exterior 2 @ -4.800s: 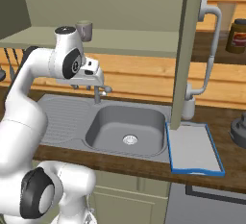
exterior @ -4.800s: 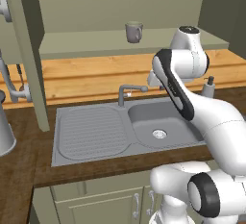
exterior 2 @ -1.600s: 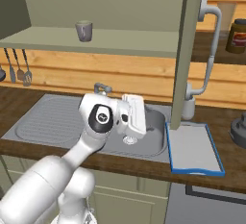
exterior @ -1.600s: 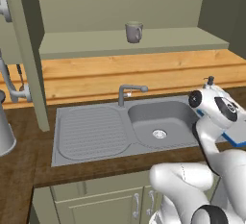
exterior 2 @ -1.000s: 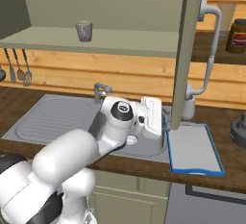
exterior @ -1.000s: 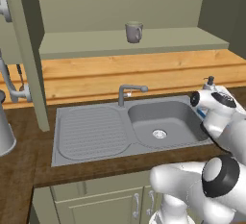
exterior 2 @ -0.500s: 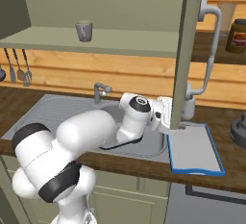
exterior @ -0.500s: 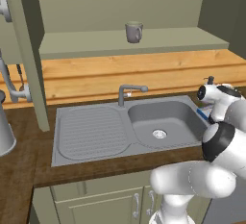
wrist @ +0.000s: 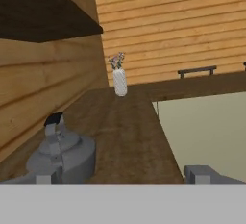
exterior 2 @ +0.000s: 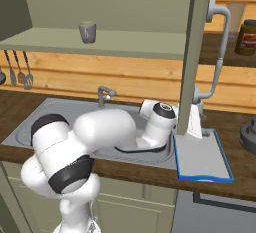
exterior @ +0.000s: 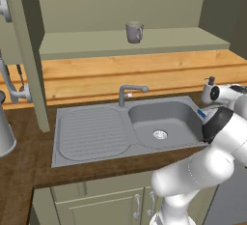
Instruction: Pick the kettle from the counter and place it on the tray. Then pick the mug from the cabinet and place it on the tray. Then close the cabinet doors.
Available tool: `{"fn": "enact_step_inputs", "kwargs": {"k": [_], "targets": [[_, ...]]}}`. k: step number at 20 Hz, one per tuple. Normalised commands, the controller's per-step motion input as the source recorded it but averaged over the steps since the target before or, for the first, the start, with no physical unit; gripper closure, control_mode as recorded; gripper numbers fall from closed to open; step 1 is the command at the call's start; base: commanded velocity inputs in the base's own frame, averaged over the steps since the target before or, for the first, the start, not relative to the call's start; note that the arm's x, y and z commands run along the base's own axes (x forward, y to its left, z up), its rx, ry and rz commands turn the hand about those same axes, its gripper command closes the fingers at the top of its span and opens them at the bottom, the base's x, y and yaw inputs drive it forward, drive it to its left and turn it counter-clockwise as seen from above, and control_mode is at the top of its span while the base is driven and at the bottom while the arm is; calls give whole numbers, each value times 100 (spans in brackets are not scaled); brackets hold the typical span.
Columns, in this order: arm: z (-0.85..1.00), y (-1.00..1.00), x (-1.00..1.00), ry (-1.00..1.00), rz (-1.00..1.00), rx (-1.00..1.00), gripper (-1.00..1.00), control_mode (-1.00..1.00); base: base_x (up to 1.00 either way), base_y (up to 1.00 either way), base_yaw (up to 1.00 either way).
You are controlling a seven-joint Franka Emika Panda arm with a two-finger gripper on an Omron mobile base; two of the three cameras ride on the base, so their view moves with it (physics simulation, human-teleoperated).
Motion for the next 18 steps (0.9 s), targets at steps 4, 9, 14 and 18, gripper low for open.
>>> {"fn": "enact_step_inputs", "kwargs": {"k": [4, 9, 14, 18], "targets": [[-12, -20, 25, 0, 0, -5, -100, -100, 0, 0, 0], [0, -32, 15, -1, 0, 0, -100, -100, 0, 0, 0], [-5, -25, 22, -3, 0, -4, -100, -100, 0, 0, 0], [-10, -17, 27, -3, -1, 0, -100, -100, 0, 0, 0]]}}
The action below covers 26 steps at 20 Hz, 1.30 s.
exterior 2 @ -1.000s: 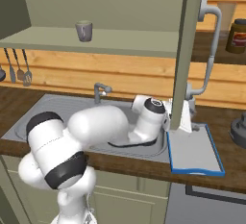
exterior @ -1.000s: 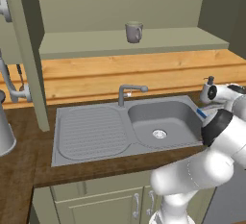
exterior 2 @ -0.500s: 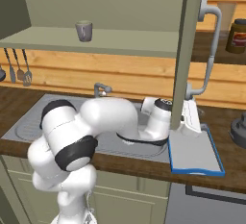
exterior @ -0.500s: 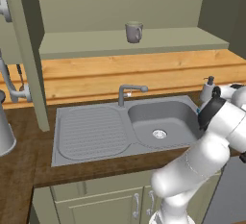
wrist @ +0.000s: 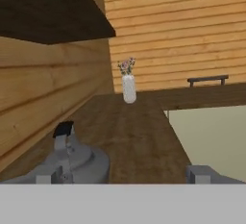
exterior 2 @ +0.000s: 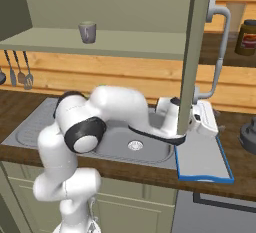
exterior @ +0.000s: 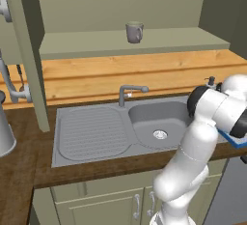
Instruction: Pick the kettle from the counter and place it on the tray. Then pick the mug from the cabinet and place it on the tray. Then close the cabinet doors.
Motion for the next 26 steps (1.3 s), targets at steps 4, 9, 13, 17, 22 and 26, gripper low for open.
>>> {"fn": "enact_step_inputs", "kwargs": {"k": [4, 9, 13, 17, 22, 26], "targets": [[-21, -16, 16, -11, 0, 0, -100, -100, 0, 0, 0], [-24, -26, 12, -13, -1, 0, -100, -100, 0, 0, 0], [-37, -27, 1, -18, -1, 0, -100, -100, 0, 0, 0], [-31, -22, 1, -27, 0, 0, -100, -100, 0, 0, 0], [-41, -2, 0, -18, 0, -2, -100, -100, 0, 0, 0], [-58, 0, 0, -13, 0, -13, -100, -100, 0, 0, 0]]}}
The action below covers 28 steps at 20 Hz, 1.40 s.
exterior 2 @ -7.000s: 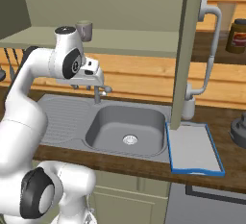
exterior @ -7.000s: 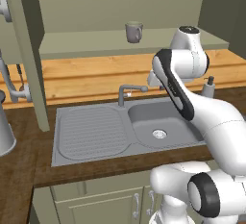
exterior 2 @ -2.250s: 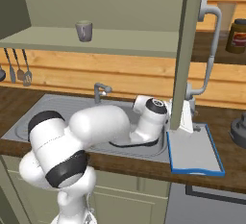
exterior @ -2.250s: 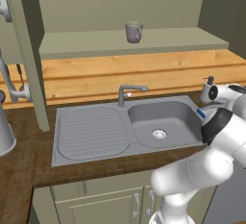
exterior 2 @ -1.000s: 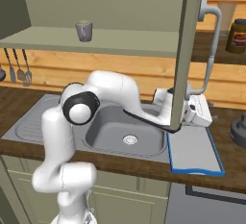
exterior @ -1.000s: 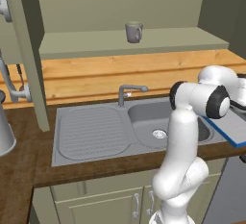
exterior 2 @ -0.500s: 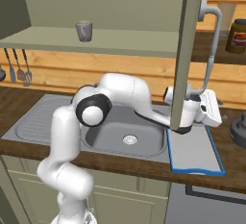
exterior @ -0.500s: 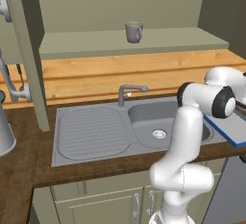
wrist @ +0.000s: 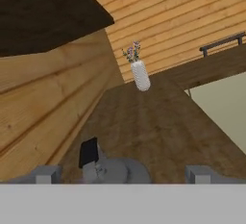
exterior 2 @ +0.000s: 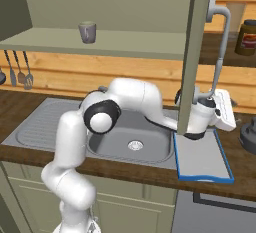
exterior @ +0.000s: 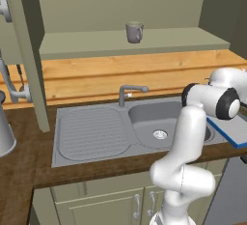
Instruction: Pick the kettle from the counter and place it on the tray. Then pick the mug from the cabinet and place it on the tray. Then close the cabinet doors.
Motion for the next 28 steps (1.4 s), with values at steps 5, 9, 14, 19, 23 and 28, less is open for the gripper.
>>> {"fn": "enact_step_inputs", "kwargs": {"k": [5, 9, 14, 19, 23, 28], "targets": [[-71, 2, 0, -10, 0, -19, -100, -100, 0, 0, 0], [-80, 6, 0, 0, 0, -21, -100, -100, 0, 0, 0], [-84, 7, 0, 0, -1, -4, -100, -100, 0, 0, 0], [-78, 1, -3, -1, -2, 2, -100, -100, 0, 0, 0], [-61, -10, 0, -15, 0, 0, -100, -100, 0, 0, 0], [-67, -22, 5, -1, -2, 0, -100, -100, 0, 0, 0]]}}
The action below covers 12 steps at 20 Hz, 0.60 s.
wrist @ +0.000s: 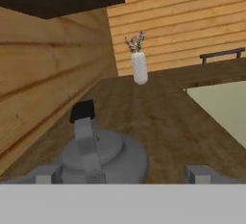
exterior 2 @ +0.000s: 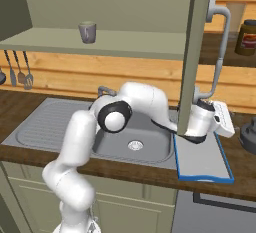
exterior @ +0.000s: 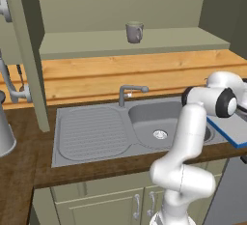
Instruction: Pick the kettle from the counter and place it on the tray. Then pick the mug from the cabinet and place it on the tray. Then close the cabinet doors.
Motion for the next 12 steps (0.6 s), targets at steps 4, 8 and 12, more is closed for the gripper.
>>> {"fn": "enact_step_inputs", "kwargs": {"k": [4, 8, 12], "targets": [[-65, -24, 10, -5, -4, 1, -100, -100, 0, 0, 0], [-28, -31, 14, -30, -1, -1, -100, -100, 0, 0, 0], [-24, -36, 14, -26, -2, -6, -100, -100, 0, 0, 0]]}}
